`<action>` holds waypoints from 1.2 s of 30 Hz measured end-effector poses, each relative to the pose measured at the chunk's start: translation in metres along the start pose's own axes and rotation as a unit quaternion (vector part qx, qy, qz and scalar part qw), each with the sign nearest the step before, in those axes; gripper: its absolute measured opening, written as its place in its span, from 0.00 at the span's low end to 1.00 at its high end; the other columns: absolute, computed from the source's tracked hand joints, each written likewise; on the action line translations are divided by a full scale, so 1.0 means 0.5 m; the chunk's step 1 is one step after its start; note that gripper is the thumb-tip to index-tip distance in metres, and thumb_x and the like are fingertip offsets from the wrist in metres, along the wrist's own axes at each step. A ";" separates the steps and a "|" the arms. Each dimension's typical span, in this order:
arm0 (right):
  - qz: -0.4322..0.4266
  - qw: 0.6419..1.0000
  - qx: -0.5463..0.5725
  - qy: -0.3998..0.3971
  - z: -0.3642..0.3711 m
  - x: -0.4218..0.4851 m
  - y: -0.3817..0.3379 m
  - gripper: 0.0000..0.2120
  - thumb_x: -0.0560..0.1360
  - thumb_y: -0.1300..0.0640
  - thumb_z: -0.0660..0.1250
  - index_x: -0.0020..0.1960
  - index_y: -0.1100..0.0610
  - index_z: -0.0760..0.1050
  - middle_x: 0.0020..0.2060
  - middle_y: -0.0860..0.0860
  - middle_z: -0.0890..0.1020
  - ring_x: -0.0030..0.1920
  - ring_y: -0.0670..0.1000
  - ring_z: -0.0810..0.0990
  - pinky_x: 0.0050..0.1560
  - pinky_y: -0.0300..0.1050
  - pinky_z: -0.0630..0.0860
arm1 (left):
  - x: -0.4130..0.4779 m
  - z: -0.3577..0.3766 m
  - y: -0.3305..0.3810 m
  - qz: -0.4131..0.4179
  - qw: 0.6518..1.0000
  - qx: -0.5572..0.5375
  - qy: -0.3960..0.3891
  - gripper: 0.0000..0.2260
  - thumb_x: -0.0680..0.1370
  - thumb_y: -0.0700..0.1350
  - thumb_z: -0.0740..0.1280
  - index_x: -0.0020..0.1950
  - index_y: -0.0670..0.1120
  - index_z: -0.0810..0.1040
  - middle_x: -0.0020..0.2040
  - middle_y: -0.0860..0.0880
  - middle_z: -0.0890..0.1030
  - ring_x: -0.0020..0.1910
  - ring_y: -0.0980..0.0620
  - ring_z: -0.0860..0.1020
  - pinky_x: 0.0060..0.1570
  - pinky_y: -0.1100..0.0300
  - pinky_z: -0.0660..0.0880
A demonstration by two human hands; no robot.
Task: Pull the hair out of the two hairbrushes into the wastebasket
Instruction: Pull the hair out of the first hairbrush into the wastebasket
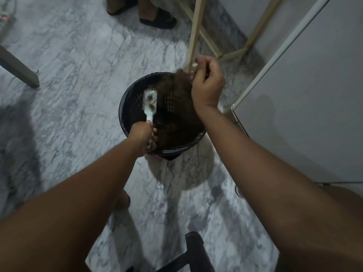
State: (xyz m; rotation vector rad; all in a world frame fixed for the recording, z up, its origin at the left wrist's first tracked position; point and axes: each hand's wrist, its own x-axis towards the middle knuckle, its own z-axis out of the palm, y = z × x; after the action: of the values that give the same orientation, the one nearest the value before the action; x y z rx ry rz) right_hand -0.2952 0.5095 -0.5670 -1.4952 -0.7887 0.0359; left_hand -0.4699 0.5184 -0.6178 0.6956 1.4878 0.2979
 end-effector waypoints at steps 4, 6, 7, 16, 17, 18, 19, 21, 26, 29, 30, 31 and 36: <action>0.151 0.955 -0.179 -0.180 -0.009 0.000 0.051 0.08 0.80 0.60 0.62 0.54 0.60 0.79 0.45 0.52 0.82 0.45 0.48 0.80 0.48 0.39 0.77 | -0.008 -0.002 0.007 0.009 1.000 -0.008 -0.013 0.10 0.83 0.47 0.56 0.44 0.47 0.72 0.38 0.51 0.72 0.27 0.54 0.68 0.26 0.65 0.64; 0.242 0.862 -0.306 -0.322 -0.010 -0.018 0.085 0.18 0.79 0.56 0.61 0.68 0.60 0.72 0.62 0.59 0.78 0.63 0.58 0.77 0.63 0.49 0.75 | -0.012 -0.001 0.009 0.017 0.999 -0.004 -0.031 0.09 0.82 0.46 0.56 0.46 0.47 0.72 0.39 0.51 0.73 0.28 0.54 0.68 0.26 0.64 0.65; 0.266 0.839 -0.316 -0.354 -0.010 -0.029 0.087 0.23 0.80 0.52 0.60 0.73 0.60 0.67 0.69 0.61 0.73 0.69 0.61 0.72 0.69 0.53 0.71 | -0.012 0.000 0.007 0.023 0.999 0.002 -0.040 0.08 0.82 0.46 0.56 0.47 0.47 0.73 0.39 0.50 0.73 0.28 0.54 0.69 0.26 0.64 0.66; 0.175 0.903 -0.158 -0.360 0.035 -0.073 0.068 0.19 0.73 0.49 0.75 0.61 0.54 0.82 0.56 0.52 0.85 0.58 0.48 0.82 0.65 0.45 0.76 | -0.014 -0.004 -0.016 0.041 0.992 0.014 -0.115 0.08 0.84 0.43 0.57 0.53 0.47 0.75 0.45 0.47 0.75 0.34 0.51 0.71 0.31 0.59 0.71; 0.168 0.909 -0.165 -0.343 0.034 -0.070 0.067 0.13 0.74 0.52 0.75 0.56 0.56 0.85 0.51 0.51 0.87 0.52 0.46 0.83 0.60 0.42 0.78 | -0.014 -0.006 -0.019 0.045 0.992 0.022 -0.117 0.08 0.84 0.43 0.56 0.53 0.47 0.75 0.45 0.47 0.75 0.34 0.51 0.71 0.31 0.59 0.71; 0.165 0.914 -0.168 -0.330 0.034 -0.068 0.068 0.09 0.74 0.55 0.75 0.52 0.58 0.86 0.48 0.51 0.87 0.48 0.45 0.83 0.56 0.38 0.79 | -0.013 -0.008 -0.021 0.051 0.991 0.029 -0.117 0.08 0.84 0.43 0.56 0.53 0.46 0.74 0.45 0.47 0.75 0.33 0.51 0.71 0.30 0.59 0.71; 0.163 0.918 -0.170 -0.320 0.033 -0.066 0.067 0.07 0.74 0.56 0.74 0.50 0.58 0.86 0.46 0.52 0.87 0.46 0.44 0.83 0.52 0.34 0.78 | -0.012 -0.008 -0.023 0.054 0.992 0.033 -0.114 0.07 0.84 0.43 0.56 0.53 0.46 0.74 0.45 0.47 0.75 0.33 0.51 0.71 0.30 0.59 0.71; 0.148 0.932 -0.160 -0.289 0.029 -0.060 0.061 0.06 0.75 0.57 0.73 0.49 0.59 0.86 0.44 0.52 0.87 0.43 0.43 0.82 0.48 0.31 0.76 | -0.009 -0.007 -0.024 0.050 0.994 0.025 -0.094 0.08 0.84 0.42 0.56 0.50 0.46 0.74 0.44 0.47 0.75 0.32 0.51 0.71 0.28 0.61 0.71; 0.053 0.988 -0.061 -0.132 0.017 -0.022 0.033 0.06 0.77 0.59 0.70 0.48 0.60 0.84 0.43 0.50 0.85 0.42 0.41 0.81 0.47 0.36 0.80 | -0.003 -0.003 -0.028 0.018 0.998 -0.005 -0.057 0.07 0.82 0.41 0.55 0.50 0.45 0.73 0.42 0.48 0.73 0.30 0.53 0.70 0.24 0.63 0.68; 0.033 0.999 -0.024 -0.034 0.017 0.003 0.022 0.06 0.78 0.57 0.68 0.49 0.59 0.82 0.43 0.52 0.85 0.44 0.49 0.83 0.43 0.47 0.82 | -0.001 -0.013 -0.032 0.001 0.999 -0.023 -0.038 0.07 0.81 0.41 0.55 0.49 0.44 0.71 0.40 0.48 0.72 0.29 0.53 0.69 0.23 0.64 0.67; 0.039 0.999 -0.030 -0.023 0.015 0.006 0.024 0.06 0.78 0.57 0.67 0.49 0.58 0.81 0.42 0.52 0.84 0.43 0.50 0.83 0.42 0.47 0.81 | -0.001 -0.017 -0.031 0.002 0.999 -0.024 -0.034 0.07 0.81 0.41 0.54 0.48 0.45 0.71 0.40 0.48 0.72 0.29 0.53 0.69 0.23 0.64 0.67; 0.060 0.996 -0.049 -0.042 0.012 0.009 0.030 0.06 0.79 0.57 0.66 0.49 0.58 0.80 0.43 0.52 0.84 0.43 0.50 0.82 0.43 0.47 0.80 | -0.002 -0.021 -0.031 0.005 0.999 -0.021 -0.034 0.07 0.81 0.41 0.54 0.47 0.45 0.71 0.40 0.48 0.72 0.29 0.53 0.69 0.24 0.64 0.67; 0.268 0.846 -0.292 -0.356 -0.004 -0.026 0.089 0.24 0.78 0.54 0.64 0.73 0.55 0.69 0.70 0.58 0.72 0.70 0.59 0.72 0.70 0.54 0.71 | -0.011 -0.028 -0.026 0.031 0.998 0.001 -0.047 0.09 0.82 0.41 0.55 0.46 0.48 0.72 0.42 0.49 0.74 0.30 0.53 0.70 0.26 0.62 0.69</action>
State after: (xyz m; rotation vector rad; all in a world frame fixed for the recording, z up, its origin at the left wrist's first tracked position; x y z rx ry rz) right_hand -0.2845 0.5071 -0.6123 -2.3031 -0.9822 0.8884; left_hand -0.4871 0.5084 -0.6200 0.7480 1.3789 0.3065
